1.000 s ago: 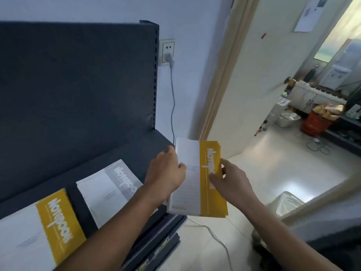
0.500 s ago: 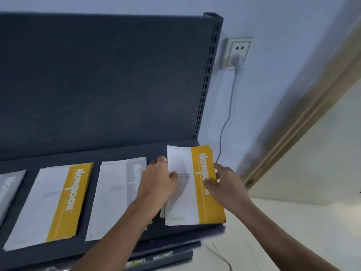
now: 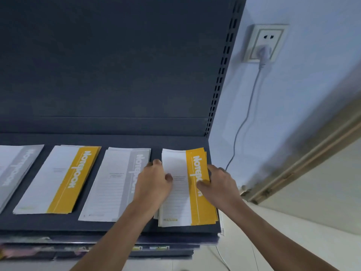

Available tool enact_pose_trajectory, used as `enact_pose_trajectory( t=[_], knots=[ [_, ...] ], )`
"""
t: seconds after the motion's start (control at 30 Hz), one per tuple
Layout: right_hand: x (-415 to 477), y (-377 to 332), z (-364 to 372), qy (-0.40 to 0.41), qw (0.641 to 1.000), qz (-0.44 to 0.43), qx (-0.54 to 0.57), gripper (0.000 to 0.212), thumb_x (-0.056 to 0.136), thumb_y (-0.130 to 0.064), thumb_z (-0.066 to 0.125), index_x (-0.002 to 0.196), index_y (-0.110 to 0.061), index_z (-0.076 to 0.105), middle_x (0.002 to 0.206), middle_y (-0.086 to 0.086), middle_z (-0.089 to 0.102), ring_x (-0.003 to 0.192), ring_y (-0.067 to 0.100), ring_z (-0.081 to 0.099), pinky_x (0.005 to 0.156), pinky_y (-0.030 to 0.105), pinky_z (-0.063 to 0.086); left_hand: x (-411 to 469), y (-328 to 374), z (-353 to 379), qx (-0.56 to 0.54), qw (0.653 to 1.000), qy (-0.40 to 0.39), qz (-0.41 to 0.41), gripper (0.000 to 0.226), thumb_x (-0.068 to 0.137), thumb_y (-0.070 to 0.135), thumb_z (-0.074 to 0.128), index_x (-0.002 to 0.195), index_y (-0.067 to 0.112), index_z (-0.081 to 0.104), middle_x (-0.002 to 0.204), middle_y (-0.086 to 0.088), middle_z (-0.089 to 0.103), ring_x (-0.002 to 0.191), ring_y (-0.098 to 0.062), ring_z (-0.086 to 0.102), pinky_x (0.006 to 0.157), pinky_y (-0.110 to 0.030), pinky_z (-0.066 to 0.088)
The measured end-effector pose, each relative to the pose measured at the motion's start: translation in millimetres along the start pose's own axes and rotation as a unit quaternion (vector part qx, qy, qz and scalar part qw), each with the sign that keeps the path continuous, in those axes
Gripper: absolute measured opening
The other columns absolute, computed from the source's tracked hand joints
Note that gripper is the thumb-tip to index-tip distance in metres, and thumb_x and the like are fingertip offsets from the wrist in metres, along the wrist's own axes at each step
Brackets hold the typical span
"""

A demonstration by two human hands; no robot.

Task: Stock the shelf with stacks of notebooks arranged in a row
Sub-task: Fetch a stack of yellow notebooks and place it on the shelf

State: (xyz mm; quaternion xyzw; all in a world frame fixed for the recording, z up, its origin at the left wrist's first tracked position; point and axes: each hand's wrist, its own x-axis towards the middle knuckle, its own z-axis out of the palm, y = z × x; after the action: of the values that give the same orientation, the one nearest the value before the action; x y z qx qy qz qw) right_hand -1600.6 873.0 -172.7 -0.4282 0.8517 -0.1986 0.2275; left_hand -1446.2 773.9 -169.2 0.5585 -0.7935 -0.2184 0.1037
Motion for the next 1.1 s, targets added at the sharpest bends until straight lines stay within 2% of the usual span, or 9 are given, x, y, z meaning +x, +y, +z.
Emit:
enact_pose_trajectory(
  t=[0.13,0.23,0.47,0.6,0.73,0.8,0.9,1.03,1.1],
  knots=[
    [4.0,0.5,0.3,0.012,1.0,0.004,-0.024,0.015,0.083,-0.029,0.061,0.095,-0.021,0.06,0.09,-0.002,0.053,0.075,0.018,0.058,0.066,0.033,0.051,1.4,1.5,4.2,0.011,1.0,0.003,-0.002,0.022,0.094,0.027,0.061,0.111,0.015,0.056,0.106,-0.002,0.061,0.088,-0.019,0.063,0.064,-0.023,0.046],
    [6.9,-0.6,-0.3,0.01,0.999,0.015,-0.034,0.02,0.084,-0.032,0.063,0.101,-0.021,0.061,0.095,-0.003,0.048,0.078,0.019,0.06,0.072,0.035,0.056,2.8,2.5,6.7,0.02,1.0,0.0,-0.007,0.027,0.095,0.03,0.061,0.117,0.015,0.056,0.111,-0.003,0.058,0.093,-0.021,0.064,0.067,-0.024,0.048],
    [3.7,-0.7,-2.5,0.012,0.998,0.041,-0.039,0.035,0.084,-0.039,0.065,0.113,-0.021,0.054,0.101,-0.004,0.052,0.09,0.02,0.062,0.077,0.036,0.057,2.3,3.8,9.9,0.078,0.997,-0.003,-0.001,0.034,0.098,0.033,0.057,0.122,0.01,0.053,0.118,-0.006,0.055,0.106,-0.025,0.061,0.077,-0.03,0.051],
    [3.3,-3.1,-7.6,0.015,0.998,0.031,-0.051,0.042,0.085,-0.039,0.066,0.12,-0.021,0.05,0.106,-0.004,0.05,0.095,0.019,0.059,0.074,0.033,0.051,1.6,5.0,3.9,0.074,0.997,0.008,0.001,0.036,0.095,0.033,0.06,0.122,0.01,0.051,0.116,-0.007,0.056,0.104,-0.025,0.061,0.071,-0.028,0.046],
    [4.9,-15.7,-12.6,0.045,0.998,-0.004,-0.042,0.043,0.09,-0.037,0.061,0.128,-0.019,0.051,0.114,-0.001,0.053,0.099,0.021,0.06,0.075,0.035,0.052,2.5,-4.2,-14.9,0.029,0.999,0.03,0.019,0.028,0.094,0.031,0.059,0.117,0.014,0.056,0.109,-0.003,0.059,0.087,-0.019,0.057,0.069,-0.029,0.044],
    [4.8,-30.2,-13.0,0.048,0.998,-0.036,-0.035,0.047,0.093,-0.036,0.059,0.135,-0.017,0.048,0.123,0.001,0.053,0.103,0.022,0.061,0.075,0.033,0.05,4.1,-12.0,-28.1,0.01,0.998,0.053,0.025,0.027,0.094,0.032,0.058,0.117,0.017,0.058,0.107,0.0,0.062,0.086,-0.018,0.06,0.069,-0.03,0.046],
    [3.5,-59.3,-10.2,0.037,0.994,-0.099,-0.041,0.048,0.095,-0.036,0.057,0.138,-0.02,0.047,0.127,0.0,0.052,0.107,0.02,0.061,0.082,0.036,0.054,8.1,-28.3,-55.2,-0.017,0.995,0.095,0.027,0.024,0.094,0.034,0.059,0.113,0.019,0.062,0.099,0.005,0.067,0.082,-0.014,0.062,0.069,-0.027,0.045],
    [-0.2,-112.1,2.3,0.014,0.985,-0.166,-0.046,0.043,0.095,-0.032,0.055,0.136,-0.021,0.051,0.129,0.0,0.05,0.11,0.022,0.062,0.087,0.039,0.055,5.0,-65.9,-102.6,-0.033,0.989,0.14,0.013,0.019,0.095,0.031,0.06,0.109,0.02,0.064,0.092,0.007,0.069,0.078,-0.01,0.06,0.065,-0.021,0.04],
    [-5.3,-145.4,13.4,0.003,0.98,-0.195,-0.049,0.04,0.095,-0.031,0.054,0.134,-0.021,0.052,0.127,0.001,0.05,0.113,0.024,0.061,0.09,0.04,0.053,0.3,-94.8,-126.6,-0.041,0.987,0.152,-0.001,0.015,0.094,0.031,0.06,0.106,0.022,0.064,0.09,0.01,0.068,0.081,-0.012,0.06,0.067,-0.025,0.043]
  ],
)
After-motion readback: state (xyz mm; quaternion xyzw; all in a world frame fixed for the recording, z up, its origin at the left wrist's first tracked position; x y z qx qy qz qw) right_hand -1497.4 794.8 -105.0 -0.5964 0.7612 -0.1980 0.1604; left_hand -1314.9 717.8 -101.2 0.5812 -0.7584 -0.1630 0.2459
